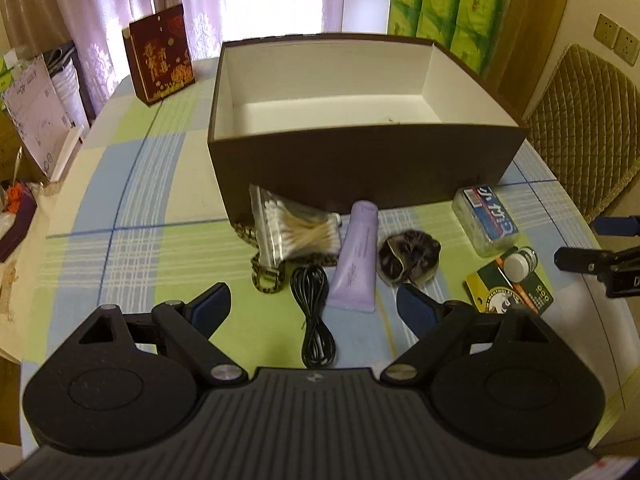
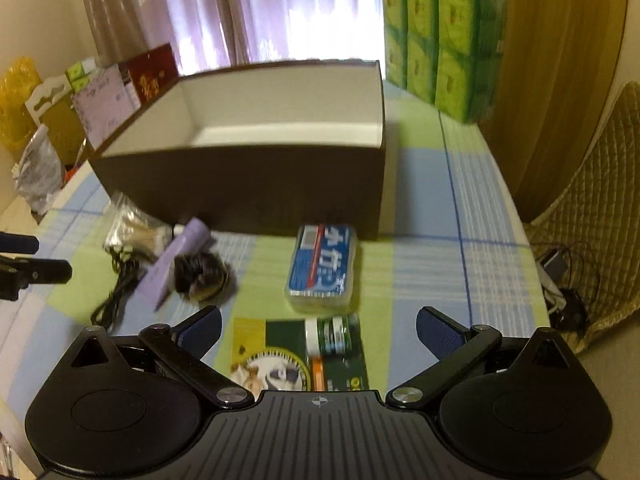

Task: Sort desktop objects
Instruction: 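Withdraw both grippers from the box back toward the table items, then grasp the black cable with the left gripper while the right grasps the green ointment card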

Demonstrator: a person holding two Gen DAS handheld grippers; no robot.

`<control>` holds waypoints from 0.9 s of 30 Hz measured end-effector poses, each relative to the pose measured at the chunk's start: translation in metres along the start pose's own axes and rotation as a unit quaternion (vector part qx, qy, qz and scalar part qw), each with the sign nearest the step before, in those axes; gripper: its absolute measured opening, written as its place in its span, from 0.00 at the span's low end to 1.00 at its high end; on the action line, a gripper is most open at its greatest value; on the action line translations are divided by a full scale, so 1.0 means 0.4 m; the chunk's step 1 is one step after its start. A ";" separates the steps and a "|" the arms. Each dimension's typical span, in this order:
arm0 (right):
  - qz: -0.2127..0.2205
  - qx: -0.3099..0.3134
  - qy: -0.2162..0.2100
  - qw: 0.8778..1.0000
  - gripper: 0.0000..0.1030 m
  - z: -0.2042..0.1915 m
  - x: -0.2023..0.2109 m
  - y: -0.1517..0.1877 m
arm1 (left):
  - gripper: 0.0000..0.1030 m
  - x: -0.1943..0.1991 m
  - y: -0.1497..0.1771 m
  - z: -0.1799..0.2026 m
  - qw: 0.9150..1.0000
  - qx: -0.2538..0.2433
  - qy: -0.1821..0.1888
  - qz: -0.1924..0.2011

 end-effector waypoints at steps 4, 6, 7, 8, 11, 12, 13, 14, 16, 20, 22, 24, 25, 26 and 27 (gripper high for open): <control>-0.014 0.000 0.002 1.000 0.98 -0.004 -0.019 0.016 | 0.85 -0.022 0.013 0.000 1.000 -0.001 -0.002 -0.013; -0.020 0.001 0.003 1.000 0.98 -0.005 -0.028 0.024 | 0.85 -0.033 0.020 0.000 1.000 -0.002 -0.002 -0.019; -0.023 0.002 0.005 1.000 0.98 -0.005 -0.034 0.027 | 0.85 -0.039 0.023 0.000 1.000 -0.001 -0.002 -0.023; -0.027 0.003 0.007 1.000 0.98 -0.005 -0.039 0.031 | 0.85 -0.046 0.026 0.000 1.000 -0.001 -0.002 -0.026; -0.038 0.000 0.013 0.999 0.98 -0.003 -0.055 0.043 | 0.84 -0.069 0.036 0.000 0.999 -0.004 -0.005 -0.033; -0.041 -0.002 0.013 0.999 0.98 -0.001 -0.059 0.046 | 0.82 -0.079 0.039 0.001 0.999 -0.006 -0.005 -0.036; -0.044 -0.004 0.014 0.999 0.98 0.002 -0.063 0.049 | 0.79 -0.089 0.041 0.001 0.999 -0.009 -0.006 -0.040; -0.047 -0.007 0.015 0.999 0.98 0.004 -0.066 0.052 | 0.77 -0.101 0.043 0.000 0.999 -0.012 -0.005 -0.044; -0.051 -0.009 0.018 0.999 0.98 0.008 -0.071 0.055 | 0.69 -0.122 0.045 0.000 0.999 -0.017 -0.003 -0.050; -0.055 -0.015 0.023 0.998 0.98 0.018 -0.074 0.059 | 0.62 -0.158 0.042 -0.001 0.998 -0.026 0.005 -0.060; -0.056 -0.018 0.025 0.998 0.98 0.022 -0.075 0.059 | 0.61 -0.171 0.038 -0.002 0.998 -0.028 0.008 -0.063; -0.058 -0.022 0.027 0.998 0.98 0.026 -0.076 0.059 | 0.58 -0.184 0.033 -0.004 0.997 -0.032 0.010 -0.067; -0.058 -0.024 0.028 0.998 0.98 0.027 -0.077 0.059 | 0.53 -0.191 0.031 -0.004 0.997 -0.033 0.011 -0.069; -0.059 -0.025 0.028 0.998 0.98 0.028 -0.078 0.059 | 0.51 -0.196 0.029 -0.005 0.997 -0.034 0.012 -0.069; -0.059 -0.026 0.028 0.998 0.98 0.027 -0.078 0.059 | 0.47 -0.203 0.026 -0.007 0.997 -0.032 0.014 -0.070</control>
Point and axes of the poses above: each gripper's, at about its wrist camera, not at the fingertips, and x roughly against the way its jaws point, z to its right, y to its underside, the point moved 2 cm from there along -x, roughly the way its jaws point, and after that the axes turned 2 degrees about -z, right-handed, at the moved point
